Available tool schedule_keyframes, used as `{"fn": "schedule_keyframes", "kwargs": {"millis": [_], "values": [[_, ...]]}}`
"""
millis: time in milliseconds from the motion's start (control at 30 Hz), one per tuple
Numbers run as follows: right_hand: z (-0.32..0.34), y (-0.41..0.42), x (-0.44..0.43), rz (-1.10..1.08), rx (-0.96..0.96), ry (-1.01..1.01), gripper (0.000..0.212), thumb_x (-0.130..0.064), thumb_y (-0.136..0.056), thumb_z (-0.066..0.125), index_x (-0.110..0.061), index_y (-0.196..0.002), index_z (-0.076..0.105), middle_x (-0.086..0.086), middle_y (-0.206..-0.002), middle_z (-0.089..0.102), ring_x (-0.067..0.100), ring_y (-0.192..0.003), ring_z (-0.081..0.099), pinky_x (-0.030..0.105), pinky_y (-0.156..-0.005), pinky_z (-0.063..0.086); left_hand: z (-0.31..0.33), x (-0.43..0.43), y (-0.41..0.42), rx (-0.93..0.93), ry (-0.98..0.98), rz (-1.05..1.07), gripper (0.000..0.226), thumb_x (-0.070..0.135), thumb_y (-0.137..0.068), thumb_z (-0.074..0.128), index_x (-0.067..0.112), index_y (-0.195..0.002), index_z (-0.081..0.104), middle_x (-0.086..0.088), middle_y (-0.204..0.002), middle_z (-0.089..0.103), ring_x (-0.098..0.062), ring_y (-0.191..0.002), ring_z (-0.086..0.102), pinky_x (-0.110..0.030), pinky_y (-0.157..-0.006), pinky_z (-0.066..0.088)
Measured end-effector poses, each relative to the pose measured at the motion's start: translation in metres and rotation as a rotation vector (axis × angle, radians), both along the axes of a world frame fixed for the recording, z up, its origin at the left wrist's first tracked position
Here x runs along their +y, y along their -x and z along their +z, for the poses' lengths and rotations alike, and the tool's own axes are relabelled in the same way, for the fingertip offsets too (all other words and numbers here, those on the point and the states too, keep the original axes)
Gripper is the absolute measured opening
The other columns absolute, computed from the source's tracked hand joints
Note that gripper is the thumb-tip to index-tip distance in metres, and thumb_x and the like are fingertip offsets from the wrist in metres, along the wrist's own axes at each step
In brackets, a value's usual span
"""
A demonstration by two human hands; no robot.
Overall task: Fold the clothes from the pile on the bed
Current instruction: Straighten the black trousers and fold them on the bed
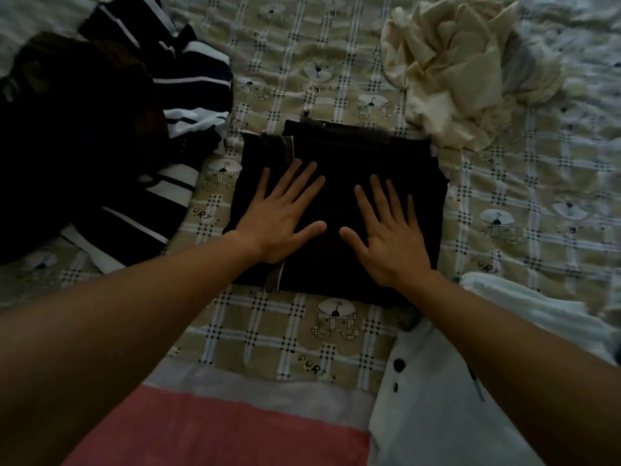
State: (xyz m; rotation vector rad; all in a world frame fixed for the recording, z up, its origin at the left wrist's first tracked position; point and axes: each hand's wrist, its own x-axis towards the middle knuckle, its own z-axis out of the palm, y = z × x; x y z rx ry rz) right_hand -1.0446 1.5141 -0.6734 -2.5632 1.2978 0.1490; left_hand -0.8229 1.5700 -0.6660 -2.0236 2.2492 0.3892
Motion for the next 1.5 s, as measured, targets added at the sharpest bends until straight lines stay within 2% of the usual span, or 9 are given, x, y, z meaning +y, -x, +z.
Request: {"fn": "schedule_keyframes", "kwargs": {"millis": [167,300,467,767,1000,1133,1233,1333,1500], "values": [[0.044,0.024,0.013,-0.286,-0.374,0.122,0.081,-0.05,-0.089,0.056,-0.019,-0.153,0.018,0.007,-0.159,0.015,0.024,-0.148,0.013,0.048,-0.119,0.017,0.027,0.025,-0.006,0.161,0.302,0.455,0.085,0.059,-0.085,0.053,0.019,-0.153,0.019,-0.008,-0.16,0.011,-0.03,-0.149,0.01,-0.054,-0.119,0.017],[0.053,0.035,0.022,-0.792,-0.659,-0.316,0.105,-0.046,-0.076,0.076,-0.025,-0.153,0.009,0.004,-0.156,0.025,0.022,-0.141,0.03,0.045,-0.112,0.035,0.033,0.036,-0.013,0.718,0.121,1.067,0.09,0.051,-0.073,0.078,0.014,-0.143,0.036,-0.008,-0.143,0.045,-0.026,-0.13,0.047,-0.041,-0.106,0.043],[0.056,0.023,-0.001,-0.788,-0.811,-0.692,0.098,-0.033,-0.073,0.082,-0.023,-0.149,0.021,0.001,-0.144,0.044,0.019,-0.127,0.047,0.035,-0.1,0.043,0.051,0.023,-0.022,1.036,-0.158,1.044,0.06,0.032,-0.074,0.083,0.022,-0.127,0.058,0.006,-0.115,0.064,-0.015,-0.103,0.062,-0.032,-0.088,0.051],[0.132,0.035,-0.011,-0.613,-0.879,-0.656,0.079,-0.005,-0.075,0.077,-0.021,-0.142,0.038,-0.003,-0.127,0.057,0.012,-0.112,0.058,0.026,-0.09,0.053,0.134,0.01,0.019,1.206,-0.243,1.001,0.032,0.003,-0.083,0.07,0.019,-0.11,0.066,-0.004,-0.102,0.073,-0.016,-0.078,0.074,-0.025,-0.057,0.059],[0.248,0.17,0.053,-0.754,-0.989,-0.538,0.086,-0.034,-0.059,0.088,-0.027,-0.135,0.048,-0.011,-0.121,0.063,0.003,-0.107,0.064,0.023,-0.084,0.055,0.234,0.043,0.128,1.365,-0.188,0.851,0.042,-0.001,-0.076,0.073,0.022,-0.109,0.062,0.005,-0.091,0.075,-0.01,-0.08,0.073,-0.023,-0.063,0.06],[0.25,0.247,0.113,-0.981,-0.954,-0.566,0.09,-0.053,-0.048,0.087,-0.031,-0.129,0.053,-0.011,-0.117,0.067,0.007,-0.104,0.066,0.017,-0.073,0.056,0.213,0.089,0.199,1.36,-0.277,0.751,0.05,0.001,-0.07,0.083,0.028,-0.106,0.06,0.016,-0.092,0.075,-0.004,-0.087,0.072,-0.018,-0.073,0.058],[0.207,0.284,0.152,-1.143,-0.782,-0.599,0.116,-0.08,-0.034,0.078,-0.032,-0.134,0.045,-0.003,-0.128,0.059,0.02,-0.116,0.057,0.034,-0.093,0.048,0.161,0.123,0.234,1.35,-0.426,0.735,0.054,-0.001,-0.075,0.079,0.031,-0.112,0.056,0.008,-0.102,0.074,-0.007,-0.099,0.069,-0.017,-0.076,0.056],[0.157,0.292,0.179,-1.19,-0.612,-0.566,0.097,-0.066,-0.071,0.066,-0.027,-0.15,0.024,0.005,-0.148,0.043,0.023,-0.133,0.043,0.031,-0.102,0.032,0.111,0.144,0.247,1.197,-0.525,0.68,0.069,0.016,-0.074,0.084,0.032,-0.128,0.045,0.018,-0.115,0.061,0.002,-0.105,0.064,-0.014,-0.079,0.052],[0.134,0.293,0.197,-1.062,-0.378,0.007,0.094,-0.045,-0.087,0.061,-0.027,-0.155,-0.002,0.005,-0.161,0.012,0.021,-0.147,0.015,0.037,-0.115,0.017,0.112,0.138,0.259,0.795,0.079,0.771,0.07,0.016,-0.082,0.076,0.021,-0.136,0.032,0.006,-0.125,0.047,-0.004,-0.113,0.052,-0.032,-0.097,0.048]]}}
